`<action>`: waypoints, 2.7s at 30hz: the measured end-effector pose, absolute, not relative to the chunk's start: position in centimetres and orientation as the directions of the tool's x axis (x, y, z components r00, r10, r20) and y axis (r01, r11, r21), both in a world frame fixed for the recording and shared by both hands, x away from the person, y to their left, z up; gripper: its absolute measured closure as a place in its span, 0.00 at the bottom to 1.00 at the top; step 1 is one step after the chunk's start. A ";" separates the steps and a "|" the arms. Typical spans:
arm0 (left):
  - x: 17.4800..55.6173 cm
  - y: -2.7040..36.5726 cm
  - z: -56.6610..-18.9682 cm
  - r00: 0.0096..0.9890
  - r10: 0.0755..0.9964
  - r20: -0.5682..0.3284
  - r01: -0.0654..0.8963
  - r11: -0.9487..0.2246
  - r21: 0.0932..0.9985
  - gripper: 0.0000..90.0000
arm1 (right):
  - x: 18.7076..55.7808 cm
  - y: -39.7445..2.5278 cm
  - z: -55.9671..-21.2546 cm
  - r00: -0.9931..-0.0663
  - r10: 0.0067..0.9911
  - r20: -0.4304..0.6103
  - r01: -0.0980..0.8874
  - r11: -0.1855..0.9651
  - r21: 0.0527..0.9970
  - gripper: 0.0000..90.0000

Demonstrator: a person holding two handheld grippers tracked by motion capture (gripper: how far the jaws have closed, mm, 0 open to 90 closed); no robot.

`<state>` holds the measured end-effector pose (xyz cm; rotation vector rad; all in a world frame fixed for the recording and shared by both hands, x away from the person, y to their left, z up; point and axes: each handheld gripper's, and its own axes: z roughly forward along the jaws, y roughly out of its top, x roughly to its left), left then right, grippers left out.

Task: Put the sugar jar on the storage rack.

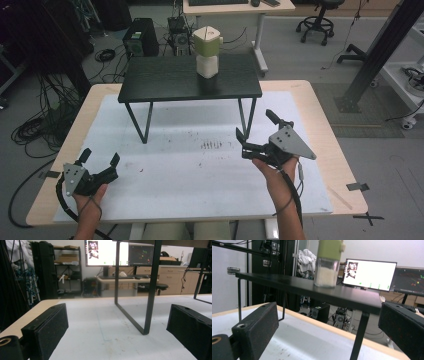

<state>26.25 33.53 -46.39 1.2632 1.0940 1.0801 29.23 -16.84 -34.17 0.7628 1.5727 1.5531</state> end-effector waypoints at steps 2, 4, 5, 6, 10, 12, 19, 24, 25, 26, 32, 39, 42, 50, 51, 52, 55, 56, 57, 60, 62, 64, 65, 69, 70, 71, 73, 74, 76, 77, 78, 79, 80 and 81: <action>26.2 33.5 -46.4 0.160 0.987 -0.017 -0.004 0.018 1.000 0.04 | 29.1 -17.0 -34.9 -0.509 0.854 -0.104 -0.099 0.062 0.993 0.04; 26.2 33.5 -46.4 0.160 0.987 -0.017 -0.005 0.018 1.000 0.04 | 29.1 -17.2 -35.7 -0.503 0.860 -0.088 -0.090 0.050 0.995 0.04; 26.2 33.5 -46.4 0.160 0.987 -0.017 -0.004 0.018 1.000 0.04 | 29.1 -17.3 -36.1 -0.498 0.863 -0.081 -0.087 0.043 0.995 0.03; 26.2 33.5 -46.4 0.160 0.987 -0.017 -0.005 0.018 1.000 0.04 | 29.0 -17.3 -36.6 -0.494 0.867 -0.068 -0.083 0.030 0.996 0.04; 26.2 33.5 -46.4 0.160 0.987 -0.017 -0.005 0.018 1.000 0.04 | 29.0 -17.6 -38.5 -0.481 0.875 -0.047 -0.063 0.020 0.998 0.04; 26.2 33.5 -46.4 0.160 0.987 -0.017 -0.005 0.018 1.000 0.04 | 29.1 -17.7 -39.4 -0.474 0.880 -0.034 -0.052 0.011 0.999 0.04; 26.2 33.5 -46.4 0.160 0.987 -0.017 -0.005 0.018 1.000 0.04 | 29.2 -18.1 -41.8 -0.439 0.898 -0.011 -0.024 0.001 1.000 0.04; 26.2 33.5 -46.4 0.160 0.987 -0.017 -0.005 0.018 1.000 0.04 | 29.4 -18.3 -43.3 -0.424 0.906 0.003 -0.008 -0.007 1.000 0.04; 26.2 33.5 -46.4 0.160 0.987 -0.017 -0.005 0.018 1.000 0.04 | 29.4 -18.3 -43.7 -0.421 0.907 0.005 -0.003 -0.007 1.000 0.04; 26.2 33.5 -46.4 0.160 0.987 -0.017 -0.005 0.018 1.000 0.04 | 29.4 -18.3 -44.0 -0.417 0.909 0.005 0.003 -0.004 1.000 0.04; 26.2 33.5 -46.4 0.160 0.987 -0.016 -0.005 0.017 1.000 0.04 | 29.6 -18.3 -45.7 -0.394 0.919 0.017 0.024 -0.009 1.000 0.04; 26.2 33.5 -46.4 0.160 0.987 -0.016 -0.005 0.017 1.000 0.04 | 29.8 -18.4 -46.9 -0.379 0.925 0.025 0.040 -0.011 0.999 0.04; 26.2 33.5 -46.4 0.160 0.987 -0.016 -0.005 0.017 1.000 0.04 | 29.7 -18.5 -47.2 -0.372 0.928 0.021 0.041 -0.007 0.999 0.04; 26.2 33.5 -46.4 0.160 0.987 -0.016 -0.006 0.017 1.000 0.04 | 29.6 -18.6 -48.0 -0.358 0.933 0.024 0.043 -0.010 0.999 0.04; 26.2 33.5 -46.4 0.160 0.987 -0.016 -0.006 0.017 1.000 0.04 | 29.6 -18.6 -48.1 -0.358 0.934 0.022 0.040 -0.009 0.999 0.04; 26.2 33.5 -46.4 0.160 0.987 -0.016 -0.005 0.017 1.000 0.04 | 29.6 -18.6 -48.0 -0.357 0.934 0.022 0.038 -0.009 0.999 0.04; 26.2 33.5 -46.4 0.160 0.987 -0.016 -0.005 0.017 1.000 0.04 | 29.6 -18.6 -48.1 -0.355 0.935 0.015 0.045 0.001 0.999 0.04; 26.2 33.5 -46.4 0.160 0.987 -0.016 -0.006 0.017 1.000 0.04 | 29.6 -18.6 -48.1 -0.353 0.936 0.013 0.042 0.002 0.999 0.04; 26.2 33.5 -46.4 0.160 0.987 -0.016 -0.006 0.018 1.000 0.04 | 29.6 -18.5 -48.1 -0.349 0.937 0.011 0.039 0.003 0.999 0.04; 26.2 33.5 -46.4 0.160 0.987 -0.016 -0.007 0.017 1.000 0.04 | 29.5 -18.5 -48.1 -0.342 0.940 0.006 0.035 0.006 0.999 0.04; 26.2 33.5 -46.4 0.160 0.987 -0.016 -0.006 0.017 1.000 0.04 | 29.5 -18.5 -48.1 -0.341 0.940 0.005 0.035 0.008 0.999 0.04; 26.2 33.5 -46.4 0.160 0.987 -0.015 -0.007 0.017 1.000 0.04 | 29.5 -18.5 -48.1 -0.340 0.940 0.009 0.037 0.004 0.999 0.04; 26.2 33.5 -46.4 0.157 0.987 -0.015 -0.006 0.016 1.000 0.04 | 29.5 -18.5 -48.1 -0.339 0.941 0.010 0.035 0.002 0.999 0.04; 26.2 33.5 -46.4 0.156 0.988 -0.015 -0.004 0.016 1.000 0.04 | 29.5 -18.5 -48.1 -0.335 0.942 0.015 0.038 -0.002 0.999 0.04; 26.2 33.5 -46.4 0.156 0.988 -0.015 -0.005 0.016 1.000 0.04 | 29.5 -18.5 -48.1 -0.335 0.942 0.011 0.038 0.002 0.999 0.04; 26.2 33.5 -46.4 0.156 0.988 -0.015 -0.004 0.016 1.000 0.04 | 29.5 -18.4 -48.1 -0.335 0.942 0.008 0.038 0.006 0.999 0.04; 26.2 33.5 -46.4 0.155 0.988 -0.015 -0.004 0.016 1.000 0.04 | 29.5 -18.4 -48.1 -0.334 0.943 0.009 0.039 0.005 0.999 0.04; 26.2 33.5 -46.4 0.155 0.988 -0.015 -0.004 0.016 1.000 0.04 | 29.5 -18.5 -48.1 -0.332 0.943 0.010 0.040 0.003 0.999 0.04; 26.2 33.5 -46.4 0.154 0.988 -0.016 -0.004 0.016 1.000 0.04 | 29.5 -18.5 -48.1 -0.332 0.943 0.012 0.041 0.002 0.999 0.04; 26.2 33.5 -46.4 0.155 0.988 -0.015 -0.004 0.016 1.000 0.04 | 29.5 -18.5 -48.1 -0.332 0.943 0.010 0.041 0.003 0.999 0.04; 26.2 33.5 -46.4 0.154 0.988 -0.016 -0.004 0.016 1.000 0.04 | 29.5 -18.4 -48.1 -0.332 0.943 0.010 0.042 0.004 0.999 0.04; 26.2 33.5 -46.4 0.154 0.988 -0.015 -0.004 0.016 1.000 0.04 | 29.6 -18.4 -48.1 -0.332 0.943 0.009 0.043 0.005 0.999 0.04; 26.2 33.5 -46.4 0.154 0.988 -0.015 -0.004 0.016 1.000 0.04 | 29.6 -18.4 -48.1 -0.331 0.944 0.009 0.042 0.005 0.999 0.04; 26.2 33.5 -46.4 0.154 0.988 -0.015 -0.004 0.016 1.000 0.04 | 29.5 -18.4 -48.1 -0.330 0.944 0.010 0.042 0.004 0.999 0.04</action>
